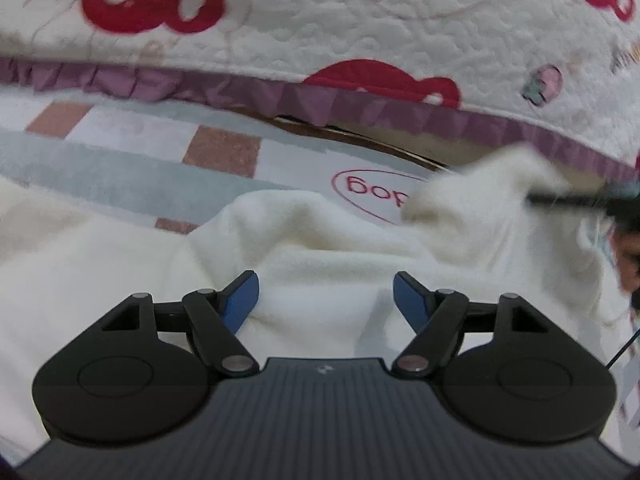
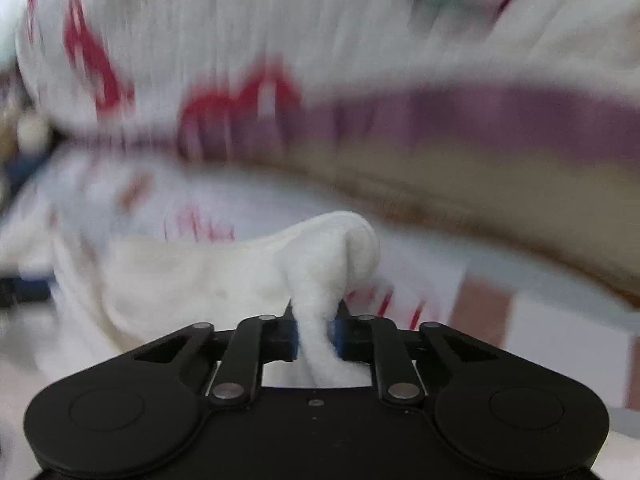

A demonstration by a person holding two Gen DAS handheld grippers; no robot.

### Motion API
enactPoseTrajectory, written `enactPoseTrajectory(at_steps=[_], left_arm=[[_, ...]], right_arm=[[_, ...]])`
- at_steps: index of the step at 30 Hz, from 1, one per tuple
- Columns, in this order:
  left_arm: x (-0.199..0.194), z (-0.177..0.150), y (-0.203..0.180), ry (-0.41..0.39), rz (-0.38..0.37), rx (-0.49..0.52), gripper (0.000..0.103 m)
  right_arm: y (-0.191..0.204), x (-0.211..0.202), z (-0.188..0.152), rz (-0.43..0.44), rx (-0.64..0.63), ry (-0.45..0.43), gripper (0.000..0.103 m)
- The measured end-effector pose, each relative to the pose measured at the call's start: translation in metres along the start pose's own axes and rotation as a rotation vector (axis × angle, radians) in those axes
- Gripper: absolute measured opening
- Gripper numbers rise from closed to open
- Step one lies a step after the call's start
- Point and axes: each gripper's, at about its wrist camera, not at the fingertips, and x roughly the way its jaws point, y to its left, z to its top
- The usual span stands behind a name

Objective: Fold clothes

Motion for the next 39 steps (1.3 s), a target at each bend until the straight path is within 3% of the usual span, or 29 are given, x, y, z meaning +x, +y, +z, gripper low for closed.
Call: enactPoseTrajectory(at_steps=[3, 4, 7, 10, 13, 18, 21, 23, 27, 28, 29, 30, 31, 33, 37, 39], left_arm=[[-0.015, 0.003, -0.011, -0.061, -0.034, 0.039, 0.074], [-0.018, 0.004, -0.012, -0.075, -0.046, 0.035, 0.074], [-0.014, 0.006, -0.006, -0.053, -0.046, -0.009, 0.074], [-0.003, 0.003, -0.001, -0.019, 0.003, -0.024, 0.074], [-0.001, 0.003, 0.003, -0.028, 0.055, -0.025, 0.074], [0.001, 0.009, 0.013, -0.042, 0.069, -0.040, 0.075], [0.021, 0.013, 0.018, 0.037, 0.012, -0.059, 0.076], [0.035, 0.016, 0.014, 0.094, -0.035, -0.075, 0.077], [0.051, 0.010, -0.004, 0.079, 0.004, -0.027, 0.077], [0.053, 0.008, -0.007, 0.072, 0.015, -0.012, 0.069], [0.056, 0.006, -0.012, 0.074, 0.025, 0.011, 0.022], [0.057, 0.006, -0.017, 0.100, 0.024, 0.050, 0.010], [0.053, 0.009, -0.020, 0.100, 0.007, 0.067, 0.010], [0.032, 0.017, -0.025, 0.026, -0.028, 0.089, 0.010], [-0.024, 0.045, -0.013, -0.206, 0.044, 0.015, 0.010], [-0.032, 0.047, -0.009, -0.253, 0.089, 0.013, 0.011]], right_arm=[[-0.014, -0.051, -0.002, -0.110, 0.021, -0.200, 0.013], [-0.021, -0.059, -0.005, -0.133, 0.044, -0.224, 0.013], [-0.047, -0.057, -0.018, -0.169, 0.116, -0.170, 0.014], [-0.057, -0.032, -0.031, -0.245, 0.082, -0.040, 0.015], [-0.059, -0.021, -0.035, -0.280, 0.103, -0.016, 0.015], [-0.056, -0.012, -0.027, -0.272, 0.097, -0.005, 0.015], [-0.053, -0.017, -0.023, -0.231, 0.086, -0.031, 0.015], [-0.050, -0.022, -0.022, -0.185, 0.069, -0.069, 0.015], [-0.046, -0.042, -0.024, -0.080, 0.051, -0.167, 0.015], [-0.044, -0.047, -0.023, -0.063, 0.047, -0.183, 0.015], [-0.042, -0.051, -0.023, -0.049, 0.039, -0.197, 0.015], [-0.041, -0.055, -0.021, -0.039, 0.032, -0.210, 0.015], [-0.039, -0.059, -0.020, -0.029, 0.027, -0.222, 0.014], [-0.036, -0.068, -0.018, -0.013, 0.016, -0.251, 0.014], [-0.030, -0.082, -0.009, 0.006, -0.015, -0.305, 0.013], [-0.031, -0.083, -0.003, 0.001, -0.016, -0.333, 0.013]])
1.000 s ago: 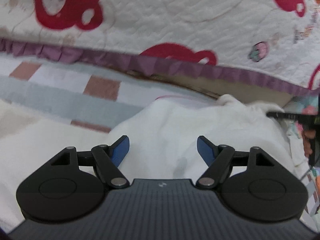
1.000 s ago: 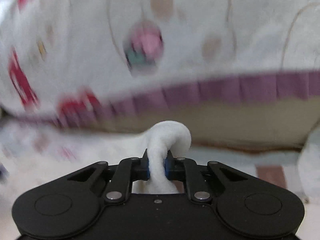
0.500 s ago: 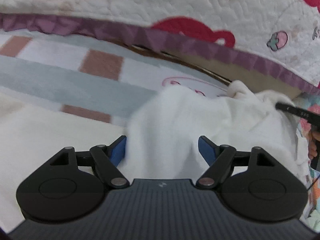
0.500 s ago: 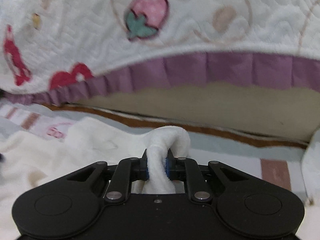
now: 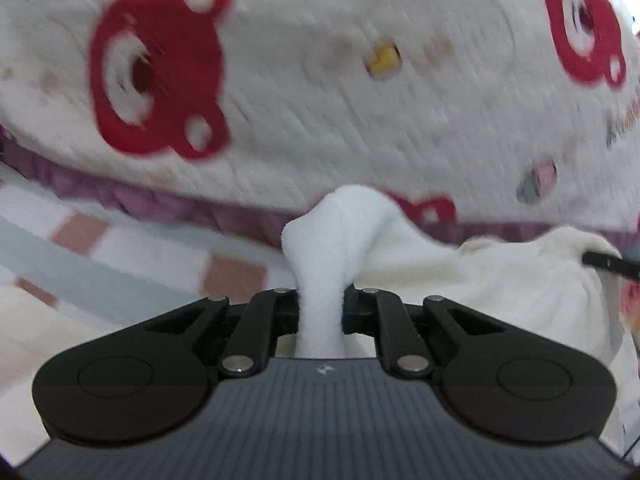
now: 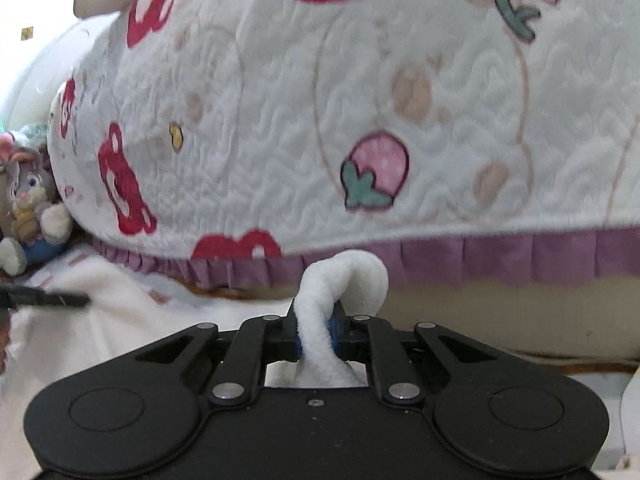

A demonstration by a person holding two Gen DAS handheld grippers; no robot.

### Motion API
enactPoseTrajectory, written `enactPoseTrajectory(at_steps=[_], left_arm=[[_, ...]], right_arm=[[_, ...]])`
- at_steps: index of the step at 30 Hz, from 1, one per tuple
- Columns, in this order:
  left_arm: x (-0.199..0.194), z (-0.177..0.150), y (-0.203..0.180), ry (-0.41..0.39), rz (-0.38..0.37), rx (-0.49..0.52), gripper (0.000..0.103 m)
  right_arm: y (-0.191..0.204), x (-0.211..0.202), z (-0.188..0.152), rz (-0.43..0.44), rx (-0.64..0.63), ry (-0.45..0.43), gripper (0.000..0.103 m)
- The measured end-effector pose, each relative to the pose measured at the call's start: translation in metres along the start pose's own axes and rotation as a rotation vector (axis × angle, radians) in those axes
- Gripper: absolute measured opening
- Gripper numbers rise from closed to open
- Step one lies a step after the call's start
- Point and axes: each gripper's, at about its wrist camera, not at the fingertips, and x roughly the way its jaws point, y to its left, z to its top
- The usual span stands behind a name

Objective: Fold clothes

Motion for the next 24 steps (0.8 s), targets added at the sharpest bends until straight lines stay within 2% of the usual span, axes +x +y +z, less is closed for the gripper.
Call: enactPoseTrajectory(at_steps=[2, 3, 5, 7, 8, 9, 10, 11, 12, 14, 17, 22, 24], left_arm=[[0.014, -0.011, -0.001, 0.027, 0.042, 0.024, 0.013], [0.025, -0.019, -0.002, 0.055, 0.059, 0.029, 0.018], [0.047, -0.035, 0.000, 0.135, 0.075, -0.024, 0.025], [0.054, -0.040, 0.004, 0.194, 0.067, -0.079, 0.027], [0.049, -0.036, 0.006, 0.183, 0.066, -0.080, 0.032], [0.043, -0.033, 0.008, 0.172, 0.066, -0.080, 0.043], [0.037, -0.029, 0.010, 0.159, 0.072, -0.082, 0.048], [0.031, -0.024, 0.013, 0.140, 0.094, -0.086, 0.054], [0.024, -0.018, 0.016, 0.124, 0.118, -0.092, 0.055], [0.007, -0.011, 0.032, 0.119, 0.167, -0.122, 0.056], [-0.019, -0.015, 0.062, 0.131, 0.292, -0.179, 0.057], [-0.050, -0.024, 0.113, 0.168, 0.575, -0.143, 0.057], [-0.067, -0.031, 0.139, 0.163, 0.679, -0.160, 0.061]], right_arm=[[-0.001, 0.004, 0.005, -0.009, -0.002, -0.019, 0.013], [-0.003, 0.012, 0.006, -0.023, -0.006, -0.009, 0.013], [-0.005, 0.039, 0.001, -0.092, -0.043, 0.064, 0.013], [-0.006, 0.069, -0.007, -0.180, -0.082, 0.159, 0.015], [-0.009, 0.083, -0.012, -0.232, -0.084, 0.211, 0.018], [-0.012, 0.093, -0.016, -0.278, -0.074, 0.246, 0.020], [-0.014, 0.095, -0.018, -0.306, -0.049, 0.253, 0.021], [-0.016, 0.092, -0.018, -0.320, -0.017, 0.238, 0.028], [-0.018, 0.089, -0.019, -0.334, 0.015, 0.223, 0.035], [-0.019, 0.079, -0.018, -0.345, 0.039, 0.206, 0.039], [-0.017, 0.060, -0.016, -0.324, 0.039, 0.206, 0.039], [0.000, 0.023, -0.031, -0.229, 0.066, 0.206, 0.044], [0.010, 0.007, -0.043, -0.187, 0.106, 0.203, 0.047]])
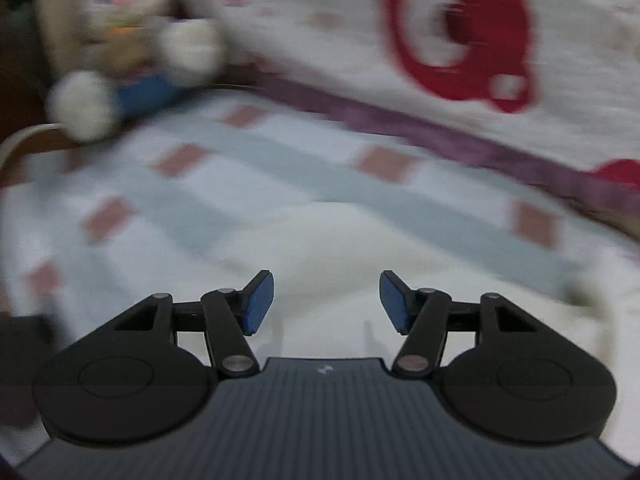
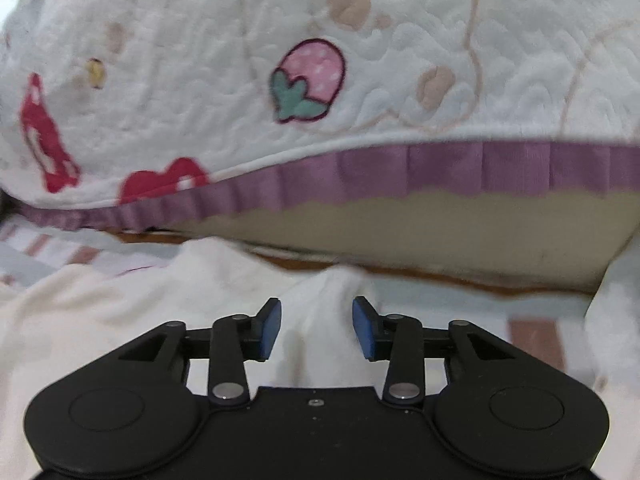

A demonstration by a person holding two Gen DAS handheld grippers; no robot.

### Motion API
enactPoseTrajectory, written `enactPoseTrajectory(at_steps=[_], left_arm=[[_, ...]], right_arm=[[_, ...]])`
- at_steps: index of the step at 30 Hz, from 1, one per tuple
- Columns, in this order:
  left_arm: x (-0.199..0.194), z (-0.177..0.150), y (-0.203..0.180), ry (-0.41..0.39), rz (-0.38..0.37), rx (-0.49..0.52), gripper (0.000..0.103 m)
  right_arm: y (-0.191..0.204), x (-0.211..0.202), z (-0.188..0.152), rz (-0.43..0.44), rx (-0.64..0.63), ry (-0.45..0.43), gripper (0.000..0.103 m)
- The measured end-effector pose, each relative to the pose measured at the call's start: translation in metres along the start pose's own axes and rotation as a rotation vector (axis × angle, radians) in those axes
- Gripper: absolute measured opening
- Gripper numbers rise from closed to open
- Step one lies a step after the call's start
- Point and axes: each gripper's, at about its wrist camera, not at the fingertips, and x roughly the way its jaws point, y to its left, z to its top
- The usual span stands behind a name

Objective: Fold clothes

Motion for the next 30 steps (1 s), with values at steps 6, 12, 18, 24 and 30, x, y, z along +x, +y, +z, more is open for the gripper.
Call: enactPoseTrajectory(at_steps=[6, 12, 18, 24, 30], left_arm=[[0.021, -0.027, 0.080, 0.146, -0.039, -0.311, 0.065], [0.044, -0.030, 0.090, 0.144, -0.121, -0.403, 0.068], [0.064, -0.029, 0.071, 0.144, 0.000, -0.327, 0.078], [0.075, -0.026, 0.053, 0.100, 0.065, -0.244, 0.082], [0.044, -0.005, 0.050, -0.056, -0.049, -0.125, 0.007]], right_arm=[[0.021, -0.014, -0.044, 0.156, 0.045, 0.136, 0.048], [0.061, -0.008, -0.062, 0.236, -0.068, 0.207, 0.048], [0.097, -0.004, -0.073, 0.317, -0.178, 0.242, 0.048], [0.122, -0.010, -0.079, 0.355, -0.212, 0.257, 0.048], [0.161, -0.020, -0.083, 0.441, -0.305, 0.276, 0.050]])
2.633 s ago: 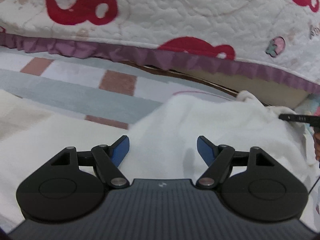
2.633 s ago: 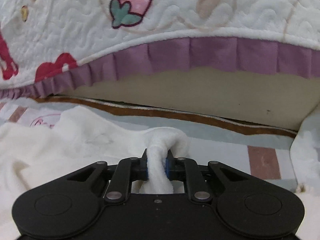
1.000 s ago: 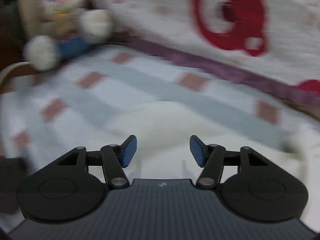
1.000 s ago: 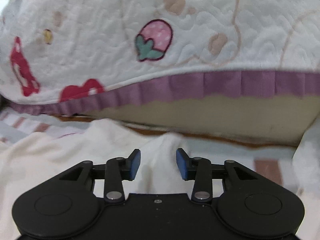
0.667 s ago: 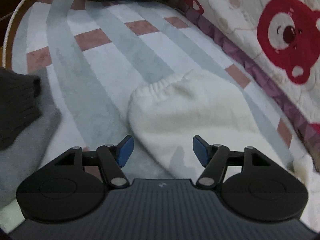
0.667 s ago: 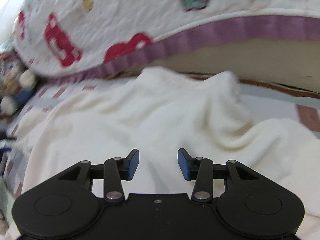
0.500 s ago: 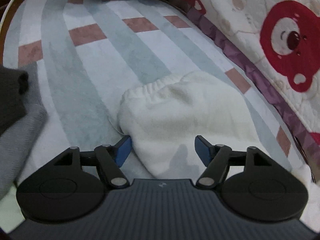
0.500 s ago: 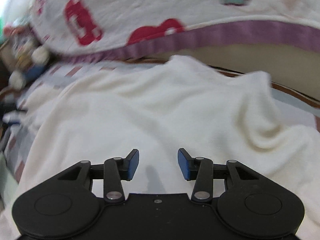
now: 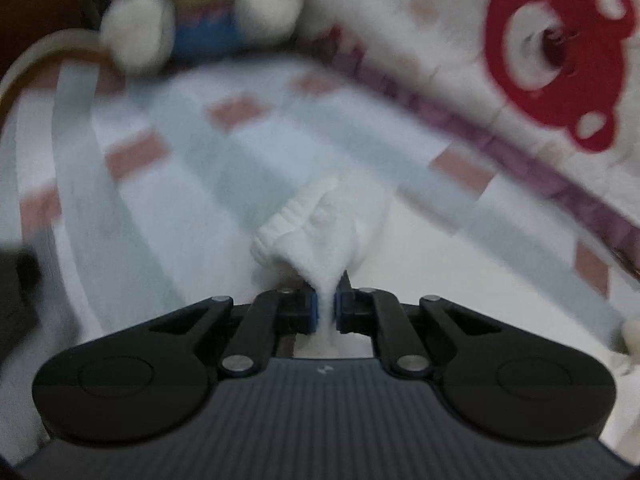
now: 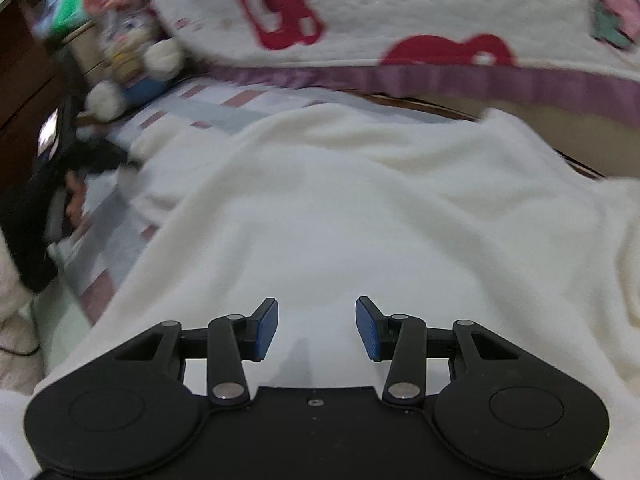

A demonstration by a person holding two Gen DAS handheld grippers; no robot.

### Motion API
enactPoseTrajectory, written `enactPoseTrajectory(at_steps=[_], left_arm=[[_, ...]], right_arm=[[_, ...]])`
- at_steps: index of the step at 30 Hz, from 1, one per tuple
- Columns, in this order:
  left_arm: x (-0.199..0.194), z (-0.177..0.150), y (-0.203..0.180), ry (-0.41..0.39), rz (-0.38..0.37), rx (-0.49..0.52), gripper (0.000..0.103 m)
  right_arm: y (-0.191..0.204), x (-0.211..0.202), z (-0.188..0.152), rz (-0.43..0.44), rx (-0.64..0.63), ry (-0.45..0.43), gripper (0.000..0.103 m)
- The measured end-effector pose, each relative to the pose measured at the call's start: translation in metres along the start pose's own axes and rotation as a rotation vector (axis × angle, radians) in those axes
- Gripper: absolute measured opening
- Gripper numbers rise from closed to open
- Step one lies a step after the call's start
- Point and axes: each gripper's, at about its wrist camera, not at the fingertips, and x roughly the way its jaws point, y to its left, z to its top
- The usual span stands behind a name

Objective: Fold clothes

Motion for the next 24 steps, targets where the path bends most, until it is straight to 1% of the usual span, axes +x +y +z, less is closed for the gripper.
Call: enactPoseTrajectory(at_steps=[2, 3, 5, 11, 13, 16, 19, 21, 22, 23, 24], left_arm=[[-0.017, 0.017, -0.008, -0.083, 0.001, 0.147, 0.007], [-0.023, 0.027, -0.010, -0.106, 0.002, 0.207, 0.007], [-0.034, 0.053, -0.008, -0.148, 0.010, 0.275, 0.007], [-0.057, 0.118, 0.014, -0.226, 0.007, 0.275, 0.008], [-0.054, 0.113, 0.020, -0.230, 0.045, 0.271, 0.008], [-0.026, 0.088, 0.039, -0.135, 0.097, 0.192, 0.008], [0.012, 0.055, 0.059, -0.008, 0.164, 0.133, 0.011], [0.020, 0.040, 0.068, 0.041, 0.187, 0.103, 0.020], [0.021, 0.034, 0.071, 0.057, 0.202, 0.085, 0.024], [0.018, 0.031, 0.073, 0.064, 0.219, 0.069, 0.032], [0.011, 0.030, 0.073, 0.057, 0.241, 0.058, 0.043]], right_arm=[[0.008, 0.006, -0.002, 0.015, -0.038, 0.014, 0.051], [0.011, 0.008, -0.004, 0.019, -0.049, 0.021, 0.051], [0.008, 0.012, -0.008, 0.017, -0.041, 0.036, 0.050], [-0.001, 0.009, -0.021, -0.019, -0.042, 0.055, 0.051], [-0.001, 0.009, -0.028, -0.015, -0.041, 0.072, 0.051], [-0.003, 0.007, -0.039, -0.006, -0.031, 0.089, 0.051], [-0.007, -0.001, -0.050, 0.001, -0.024, 0.090, 0.051], [-0.012, -0.010, -0.055, -0.009, -0.019, 0.093, 0.052], [-0.015, -0.016, -0.058, -0.027, -0.015, 0.097, 0.053], [-0.020, -0.022, -0.062, -0.062, -0.012, 0.098, 0.053], [-0.027, -0.029, -0.067, -0.099, -0.007, 0.097, 0.053]])
